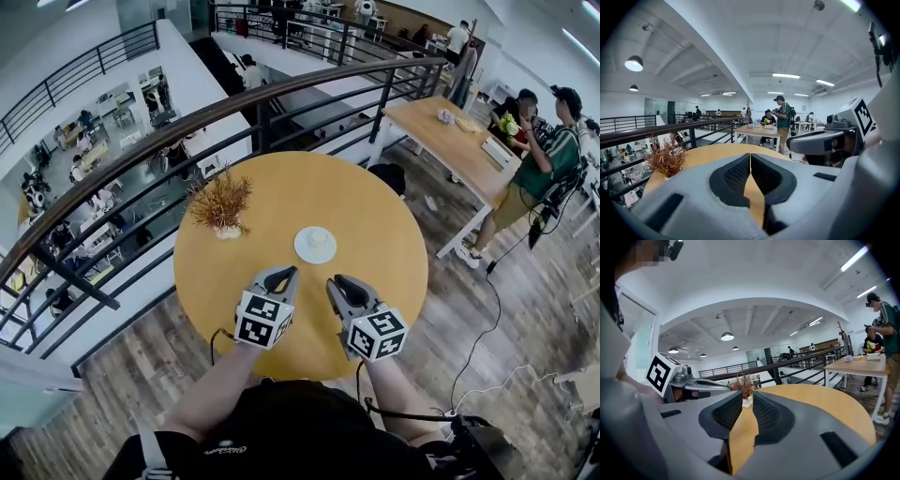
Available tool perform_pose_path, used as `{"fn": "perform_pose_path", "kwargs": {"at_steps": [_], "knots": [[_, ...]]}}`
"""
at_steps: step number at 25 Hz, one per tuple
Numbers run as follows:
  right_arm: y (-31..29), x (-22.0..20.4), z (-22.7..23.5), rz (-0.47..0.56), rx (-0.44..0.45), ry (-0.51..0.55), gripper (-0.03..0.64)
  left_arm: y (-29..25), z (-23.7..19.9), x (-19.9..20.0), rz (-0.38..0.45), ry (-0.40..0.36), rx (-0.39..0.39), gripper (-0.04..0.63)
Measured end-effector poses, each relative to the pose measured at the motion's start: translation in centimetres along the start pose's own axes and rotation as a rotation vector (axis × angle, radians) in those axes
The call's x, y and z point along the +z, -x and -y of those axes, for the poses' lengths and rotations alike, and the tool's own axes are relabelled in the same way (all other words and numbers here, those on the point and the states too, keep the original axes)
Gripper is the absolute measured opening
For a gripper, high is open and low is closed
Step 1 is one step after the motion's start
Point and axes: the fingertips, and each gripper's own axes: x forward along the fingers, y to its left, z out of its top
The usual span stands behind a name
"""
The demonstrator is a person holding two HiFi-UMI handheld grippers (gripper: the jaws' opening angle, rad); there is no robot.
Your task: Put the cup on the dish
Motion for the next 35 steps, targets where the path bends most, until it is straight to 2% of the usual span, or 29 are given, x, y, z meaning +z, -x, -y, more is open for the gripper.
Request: {"fn": "perform_pose_path", "kwargs": {"at_steps": [35], "knots": [[0.28,-0.42,0.04,-0.031,0.027,0.004,0.071,-0.48,0.6,-0.3,-0.028,-0.004,-0.002,0.009]]}}
